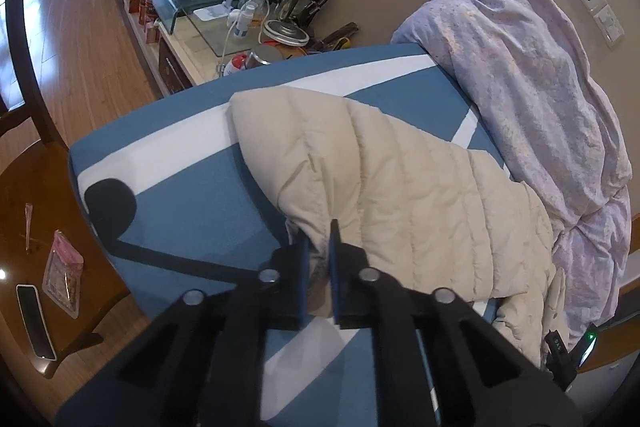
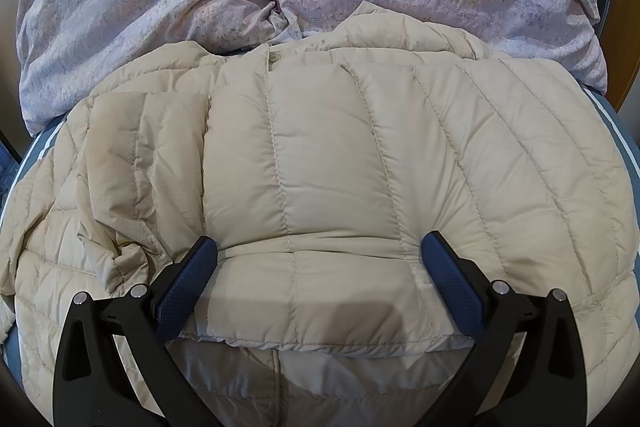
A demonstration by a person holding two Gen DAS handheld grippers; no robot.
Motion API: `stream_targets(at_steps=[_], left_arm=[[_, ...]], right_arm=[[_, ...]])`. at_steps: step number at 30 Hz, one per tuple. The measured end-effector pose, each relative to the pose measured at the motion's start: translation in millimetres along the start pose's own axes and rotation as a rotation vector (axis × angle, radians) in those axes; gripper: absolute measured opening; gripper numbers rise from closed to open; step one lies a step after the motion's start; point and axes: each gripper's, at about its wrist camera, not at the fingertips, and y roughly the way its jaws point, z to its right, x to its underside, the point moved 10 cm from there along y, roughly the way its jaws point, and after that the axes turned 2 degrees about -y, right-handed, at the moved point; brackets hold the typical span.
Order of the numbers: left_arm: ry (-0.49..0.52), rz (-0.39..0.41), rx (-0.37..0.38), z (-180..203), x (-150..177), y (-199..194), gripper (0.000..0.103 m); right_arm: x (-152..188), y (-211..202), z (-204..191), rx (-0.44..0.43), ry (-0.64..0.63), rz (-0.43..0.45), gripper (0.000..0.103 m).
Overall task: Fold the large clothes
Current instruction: 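Move the left tool to the other sleeve and grasp its cuff, then fold the sleeve with the left tool across the jacket body and release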
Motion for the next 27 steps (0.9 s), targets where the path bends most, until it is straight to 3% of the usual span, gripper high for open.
stream_targets(at_steps=[7, 14, 20, 27], left_arm=[[0.083, 0.030, 0.032, 39.4, -9.4, -13.5, 0.003], [0.217, 0.054, 0.159, 137.0, -10.5, -32.9, 0.003], [0.344, 0.016, 0.324, 244.0, 23.8, -40.6, 0.003], [0.502, -0.060, 0.424, 344.7, 86.6, -36.1, 0.003]], right_arm=[[0.0, -0.1, 0.0, -0.001, 0.000, 0.001, 0.102], [0.3, -0.9, 0.5, 0.009, -0.008, -0.002, 0.102], [-0.9, 0.0, -1.9, 0.031, -0.028, -0.021, 0.102], [-1.7, 1.2, -4.6, 0.032, -0.042, -0.042, 0.102]])
